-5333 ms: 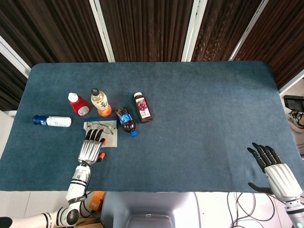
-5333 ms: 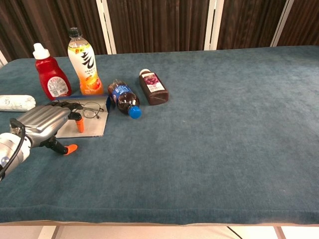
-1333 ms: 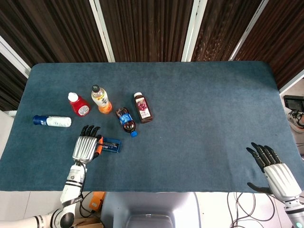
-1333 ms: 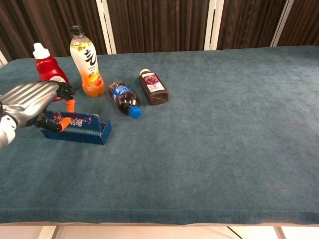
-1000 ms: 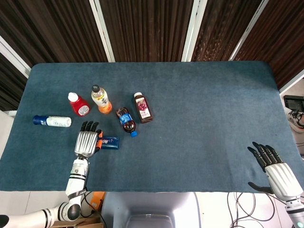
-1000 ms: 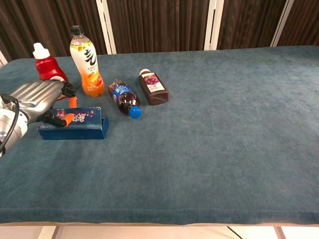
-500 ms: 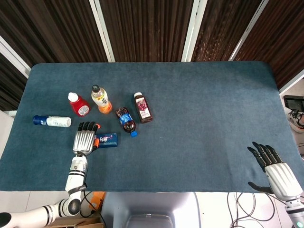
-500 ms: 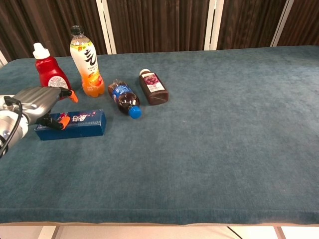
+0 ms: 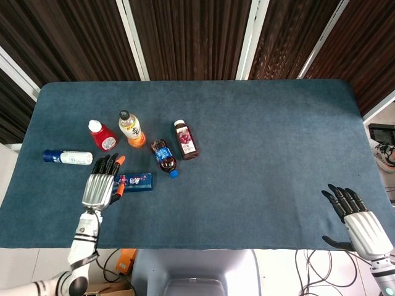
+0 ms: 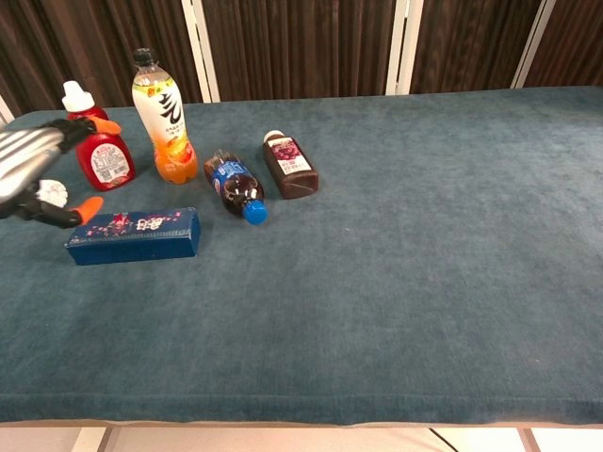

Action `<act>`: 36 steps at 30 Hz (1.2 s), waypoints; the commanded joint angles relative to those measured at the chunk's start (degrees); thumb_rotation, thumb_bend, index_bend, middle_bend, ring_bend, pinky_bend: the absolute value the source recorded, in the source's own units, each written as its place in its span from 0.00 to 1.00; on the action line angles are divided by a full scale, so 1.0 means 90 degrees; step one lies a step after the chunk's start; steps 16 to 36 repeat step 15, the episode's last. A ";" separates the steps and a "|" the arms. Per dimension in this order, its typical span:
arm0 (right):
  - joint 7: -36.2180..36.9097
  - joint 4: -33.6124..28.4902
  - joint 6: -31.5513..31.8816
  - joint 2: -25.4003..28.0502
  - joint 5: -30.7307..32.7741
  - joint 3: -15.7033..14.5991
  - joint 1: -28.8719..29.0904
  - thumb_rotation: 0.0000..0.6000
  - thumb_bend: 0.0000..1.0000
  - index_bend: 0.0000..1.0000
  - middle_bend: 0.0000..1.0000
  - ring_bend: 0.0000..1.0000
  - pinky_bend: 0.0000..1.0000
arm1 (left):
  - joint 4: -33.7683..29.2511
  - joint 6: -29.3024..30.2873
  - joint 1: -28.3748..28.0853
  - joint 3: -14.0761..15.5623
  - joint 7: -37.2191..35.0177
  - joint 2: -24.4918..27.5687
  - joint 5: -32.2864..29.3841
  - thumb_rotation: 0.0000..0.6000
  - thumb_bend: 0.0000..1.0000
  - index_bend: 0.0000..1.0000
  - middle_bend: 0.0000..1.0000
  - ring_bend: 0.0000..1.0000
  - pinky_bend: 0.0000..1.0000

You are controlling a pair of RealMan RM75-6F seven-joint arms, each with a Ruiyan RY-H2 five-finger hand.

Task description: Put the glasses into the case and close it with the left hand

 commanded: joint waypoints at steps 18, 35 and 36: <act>-0.0902 -0.0109 -0.0231 -0.0387 0.0058 -0.0005 0.0027 1.00 0.24 0.00 0.00 0.00 0.00 | 0.0242 0.2084 0.2186 0.1930 -0.3557 0.2142 0.2426 1.00 0.38 0.00 0.00 0.00 0.00; -0.0902 -0.0109 -0.0231 -0.0387 0.0058 -0.0005 0.0027 1.00 0.24 0.00 0.00 0.00 0.00 | 0.0242 0.2084 0.2186 0.1930 -0.3557 0.2142 0.2426 1.00 0.38 0.00 0.00 0.00 0.00; -0.0902 -0.0109 -0.0231 -0.0387 0.0058 -0.0005 0.0027 1.00 0.24 0.00 0.00 0.00 0.00 | 0.0242 0.2084 0.2186 0.1930 -0.3557 0.2142 0.2426 1.00 0.38 0.00 0.00 0.00 0.00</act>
